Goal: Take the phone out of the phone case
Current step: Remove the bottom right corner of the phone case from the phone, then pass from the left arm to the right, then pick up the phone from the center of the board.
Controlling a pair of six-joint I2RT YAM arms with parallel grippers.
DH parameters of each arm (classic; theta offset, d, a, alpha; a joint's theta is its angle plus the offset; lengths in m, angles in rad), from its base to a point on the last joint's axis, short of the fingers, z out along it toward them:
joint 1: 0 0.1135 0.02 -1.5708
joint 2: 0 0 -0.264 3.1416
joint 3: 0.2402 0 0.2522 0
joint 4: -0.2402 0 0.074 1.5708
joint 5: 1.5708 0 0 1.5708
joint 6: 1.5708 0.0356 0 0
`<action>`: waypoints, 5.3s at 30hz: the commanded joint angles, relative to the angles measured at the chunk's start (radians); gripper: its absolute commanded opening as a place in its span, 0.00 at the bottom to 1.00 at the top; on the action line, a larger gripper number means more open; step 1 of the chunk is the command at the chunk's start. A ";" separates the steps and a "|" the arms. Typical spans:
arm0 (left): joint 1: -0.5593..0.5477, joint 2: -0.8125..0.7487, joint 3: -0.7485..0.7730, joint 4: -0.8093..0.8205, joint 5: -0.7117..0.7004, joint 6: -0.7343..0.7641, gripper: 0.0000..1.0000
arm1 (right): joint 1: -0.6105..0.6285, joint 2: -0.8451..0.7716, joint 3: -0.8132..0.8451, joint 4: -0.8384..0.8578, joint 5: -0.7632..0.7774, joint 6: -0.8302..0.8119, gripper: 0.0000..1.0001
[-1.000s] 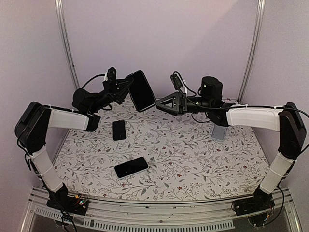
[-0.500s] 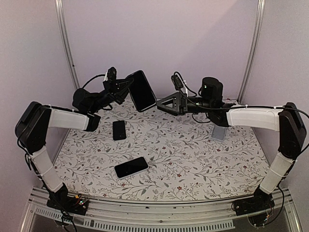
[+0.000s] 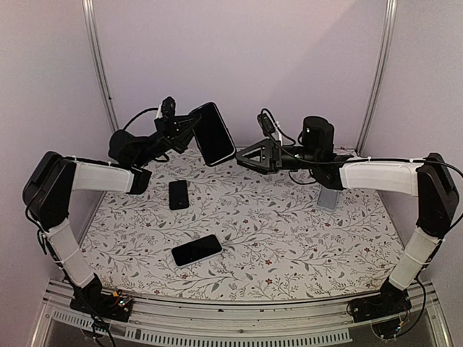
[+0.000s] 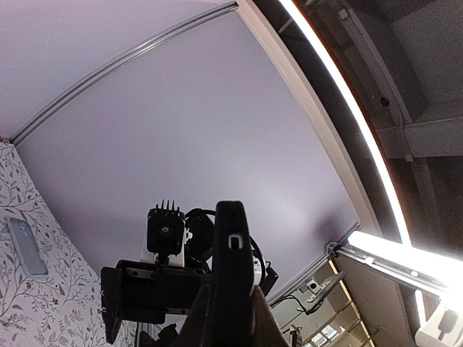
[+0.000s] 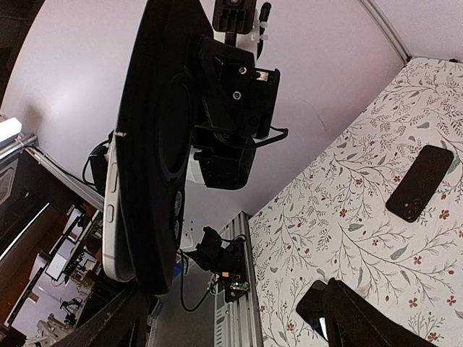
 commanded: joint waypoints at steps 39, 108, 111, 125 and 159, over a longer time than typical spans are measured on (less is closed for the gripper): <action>-0.094 -0.028 -0.095 -0.137 -0.079 0.283 0.06 | 0.021 0.115 0.018 0.254 0.054 0.264 0.00; -0.190 0.234 0.238 -1.355 -0.296 0.829 0.77 | 0.194 0.305 0.301 -0.612 1.002 -0.441 0.00; -0.190 0.253 0.237 -1.353 -0.295 0.828 0.77 | 0.197 0.313 0.305 -0.615 1.007 -0.440 0.00; -0.192 0.324 0.278 -1.431 -0.325 0.830 0.74 | 0.228 0.354 0.335 -0.632 1.062 -0.467 0.00; -0.180 0.283 0.165 -1.545 -0.395 0.845 0.53 | 0.203 0.346 0.309 -0.646 1.085 -0.436 0.00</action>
